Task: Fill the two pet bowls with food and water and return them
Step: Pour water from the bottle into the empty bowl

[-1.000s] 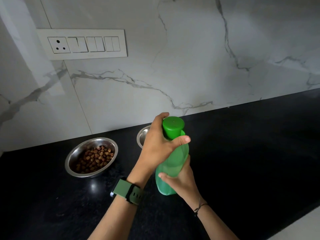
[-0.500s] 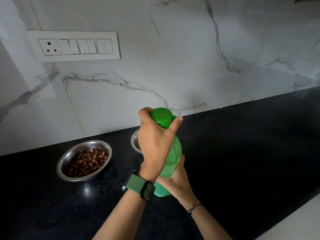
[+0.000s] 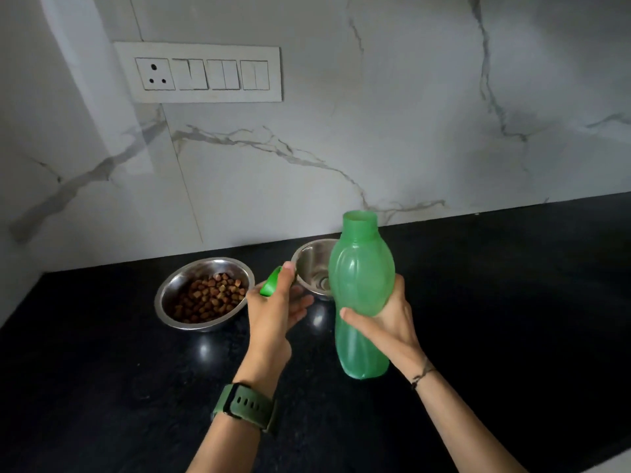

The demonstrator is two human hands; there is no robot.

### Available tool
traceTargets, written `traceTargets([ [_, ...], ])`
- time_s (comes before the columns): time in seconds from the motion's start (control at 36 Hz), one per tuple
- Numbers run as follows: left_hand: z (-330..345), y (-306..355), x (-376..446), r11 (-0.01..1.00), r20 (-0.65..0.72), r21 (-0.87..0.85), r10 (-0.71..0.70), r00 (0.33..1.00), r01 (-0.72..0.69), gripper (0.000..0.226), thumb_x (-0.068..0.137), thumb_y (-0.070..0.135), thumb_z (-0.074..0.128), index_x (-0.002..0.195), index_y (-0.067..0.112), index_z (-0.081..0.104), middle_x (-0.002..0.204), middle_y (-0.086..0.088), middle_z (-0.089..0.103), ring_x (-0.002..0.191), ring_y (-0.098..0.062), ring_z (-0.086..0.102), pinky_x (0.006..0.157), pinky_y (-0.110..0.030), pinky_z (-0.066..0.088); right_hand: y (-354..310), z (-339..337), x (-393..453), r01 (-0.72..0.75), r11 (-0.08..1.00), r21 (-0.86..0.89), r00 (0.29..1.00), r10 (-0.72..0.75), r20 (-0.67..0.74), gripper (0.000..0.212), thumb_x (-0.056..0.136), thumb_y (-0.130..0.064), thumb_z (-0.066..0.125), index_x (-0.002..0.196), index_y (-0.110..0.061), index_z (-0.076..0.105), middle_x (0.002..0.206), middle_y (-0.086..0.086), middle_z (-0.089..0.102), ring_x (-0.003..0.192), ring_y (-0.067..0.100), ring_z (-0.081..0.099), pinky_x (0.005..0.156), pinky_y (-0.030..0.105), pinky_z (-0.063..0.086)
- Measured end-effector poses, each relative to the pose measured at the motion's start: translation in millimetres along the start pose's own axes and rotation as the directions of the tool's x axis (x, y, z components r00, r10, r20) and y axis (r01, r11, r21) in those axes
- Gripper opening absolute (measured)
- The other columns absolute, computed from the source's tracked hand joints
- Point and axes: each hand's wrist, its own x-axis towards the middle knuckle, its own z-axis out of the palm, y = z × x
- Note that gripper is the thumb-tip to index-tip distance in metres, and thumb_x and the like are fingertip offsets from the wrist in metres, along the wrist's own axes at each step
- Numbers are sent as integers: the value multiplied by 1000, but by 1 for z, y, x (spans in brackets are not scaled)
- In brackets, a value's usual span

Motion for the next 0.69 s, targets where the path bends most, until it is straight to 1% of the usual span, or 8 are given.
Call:
traceTargets([
  [0.08, -11, -11, 0, 995, -8, -52, -80, 997, 79, 48, 85, 42, 61, 118, 9, 50, 82, -7, 65, 71, -22, 67, 70, -33, 52, -5, -10, 10, 20, 997, -69, 1000, -19, 9, 88, 58, -24, 86, 128, -13, 33, 108, -1, 55, 95, 16, 56, 72, 19, 45],
  [0.19, -19, -21, 0, 986, -10, -89, -140, 990, 139, 60, 83, 46, 61, 125, 7, 46, 87, -10, 65, 74, -23, 67, 67, -32, 53, -7, -26, 23, 47, 977, -208, 998, -39, 40, 87, 62, -23, 84, 130, -14, 30, 107, -2, 49, 94, 17, 52, 76, 26, 45],
  [0.28, -21, -26, -2, 980, 3, -107, -166, 986, 165, 61, 83, 47, 60, 126, 7, 44, 90, -10, 65, 75, -22, 67, 68, -32, 53, -4, -38, 31, 54, 957, -284, 997, -37, 65, 87, 62, -26, 84, 129, -16, 30, 107, -2, 48, 94, 18, 51, 78, 29, 46],
  [0.36, -21, -29, -4, 977, 14, -112, -182, 983, 182, 61, 83, 47, 60, 126, 7, 45, 86, -9, 65, 71, -20, 65, 67, -31, 52, 0, -49, 37, 47, 933, -356, 995, -14, 95, 87, 62, -29, 83, 130, -18, 29, 109, -1, 49, 96, 20, 52, 77, 32, 47],
  [0.44, -21, -32, -6, 977, 19, -105, -185, 983, 186, 60, 83, 47, 59, 126, 6, 48, 85, -8, 64, 70, -20, 65, 67, -31, 52, 6, -56, 43, 49, 894, -446, 990, 15, 139, 91, 62, -31, 82, 133, -18, 27, 114, 3, 50, 100, 25, 54, 78, 35, 50],
  [0.53, -22, -34, -6, 975, 13, -115, -189, 982, 189, 59, 84, 47, 60, 125, 7, 48, 85, -8, 64, 69, -19, 65, 66, -30, 52, 10, -60, 47, 50, 845, -533, 985, 46, 166, 91, 61, -35, 81, 132, -20, 27, 119, 9, 54, 102, 30, 57, 78, 38, 52],
  [0.61, -23, -36, -7, 976, 0, -121, -184, 983, 183, 59, 84, 47, 60, 125, 6, 49, 83, -7, 64, 69, -18, 65, 65, -30, 51, 12, -63, 51, 72, 806, -588, 980, 51, 191, 90, 61, -36, 80, 131, -18, 27, 119, 9, 55, 100, 31, 58, 75, 37, 51],
  [0.69, -25, -36, -8, 976, -10, -126, -182, 983, 179, 61, 83, 48, 60, 127, 7, 47, 85, -7, 64, 69, -18, 65, 64, -30, 51, 12, -65, 54, 99, 770, -630, 974, 54, 219, 87, 61, -35, 79, 129, -17, 28, 114, 8, 56, 95, 29, 58, 72, 34, 50],
])
